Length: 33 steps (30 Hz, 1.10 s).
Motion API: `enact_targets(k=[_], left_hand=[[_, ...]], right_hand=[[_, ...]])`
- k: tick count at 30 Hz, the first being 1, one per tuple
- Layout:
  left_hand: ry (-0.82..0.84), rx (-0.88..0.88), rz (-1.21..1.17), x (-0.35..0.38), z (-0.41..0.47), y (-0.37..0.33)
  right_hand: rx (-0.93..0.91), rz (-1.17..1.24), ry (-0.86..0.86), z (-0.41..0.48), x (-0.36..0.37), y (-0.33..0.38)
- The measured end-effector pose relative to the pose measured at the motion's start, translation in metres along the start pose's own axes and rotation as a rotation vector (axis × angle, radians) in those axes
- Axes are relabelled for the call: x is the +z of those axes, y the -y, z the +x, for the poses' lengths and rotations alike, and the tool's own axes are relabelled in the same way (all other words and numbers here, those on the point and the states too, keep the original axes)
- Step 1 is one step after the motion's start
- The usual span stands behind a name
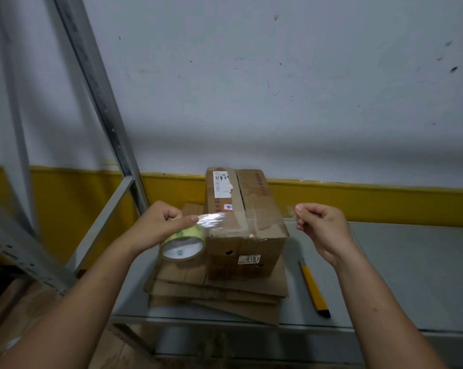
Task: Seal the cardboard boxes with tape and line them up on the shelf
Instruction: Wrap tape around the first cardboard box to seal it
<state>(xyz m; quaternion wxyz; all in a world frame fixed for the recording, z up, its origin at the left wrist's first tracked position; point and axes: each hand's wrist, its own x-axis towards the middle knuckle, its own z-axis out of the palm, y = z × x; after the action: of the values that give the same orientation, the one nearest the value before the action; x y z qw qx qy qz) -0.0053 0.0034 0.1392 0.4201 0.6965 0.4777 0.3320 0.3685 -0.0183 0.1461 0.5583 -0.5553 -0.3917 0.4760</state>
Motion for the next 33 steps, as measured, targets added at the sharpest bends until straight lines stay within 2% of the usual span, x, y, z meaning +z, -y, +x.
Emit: enact_targets(k=[4,9,11,15,20,33], left_hand=[[0.097,-0.093,0.142,-0.011,0.007,0.012],[0.038,-0.235,0.468,0.000,0.023,0.019],[0.034,-0.249,0.516,0.006,0.028,0.019],[0.059,-0.284,0.487,0.017,0.035,0.015],[0.100,-0.331,0.379,0.020,0.042,0.018],[0.106,-0.393,0.308,0.016,0.052,0.032]], right_hand=[[0.045,-0.068,0.017,0.004,-0.005,-0.016],[0.119,-0.041,-0.002,0.007,-0.006,-0.036],[0.153,-0.025,-0.018,0.008,-0.010,-0.041],[0.205,-0.015,-0.073,0.016,-0.018,-0.050],[0.250,-0.019,-0.069,0.024,-0.023,-0.062],[0.323,-0.014,-0.047,0.029,-0.022,-0.075]])
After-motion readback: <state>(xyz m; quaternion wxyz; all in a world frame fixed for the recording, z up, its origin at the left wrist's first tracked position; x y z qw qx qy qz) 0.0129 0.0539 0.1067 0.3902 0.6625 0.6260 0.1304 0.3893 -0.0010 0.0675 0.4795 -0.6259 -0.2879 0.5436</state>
